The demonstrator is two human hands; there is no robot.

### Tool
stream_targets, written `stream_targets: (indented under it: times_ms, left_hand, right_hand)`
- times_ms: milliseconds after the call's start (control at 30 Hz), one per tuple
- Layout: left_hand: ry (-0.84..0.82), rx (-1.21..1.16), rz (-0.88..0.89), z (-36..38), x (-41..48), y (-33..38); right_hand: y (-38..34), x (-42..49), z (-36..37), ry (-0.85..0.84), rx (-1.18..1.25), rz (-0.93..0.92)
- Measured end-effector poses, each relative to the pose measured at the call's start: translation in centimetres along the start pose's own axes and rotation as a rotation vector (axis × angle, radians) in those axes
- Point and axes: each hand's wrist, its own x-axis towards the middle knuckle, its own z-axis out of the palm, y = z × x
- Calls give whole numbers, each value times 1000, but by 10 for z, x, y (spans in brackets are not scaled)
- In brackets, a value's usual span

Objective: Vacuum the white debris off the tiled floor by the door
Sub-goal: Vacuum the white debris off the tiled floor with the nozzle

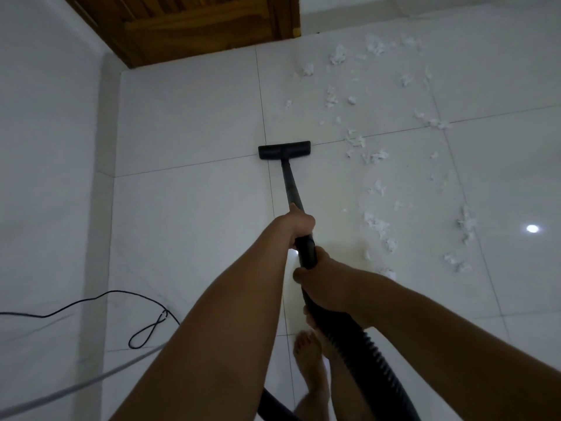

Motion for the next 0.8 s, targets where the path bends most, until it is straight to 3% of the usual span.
stream_targets:
  times_ms: [500,800]
  left_hand:
    - [12,-26,-5,-42,44,91]
    - [27,44,20,-54,62,90]
  right_hand:
    - [-100,19,-54,-6,-128,-27]
    - [-98,56,-41,13,-156,-39]
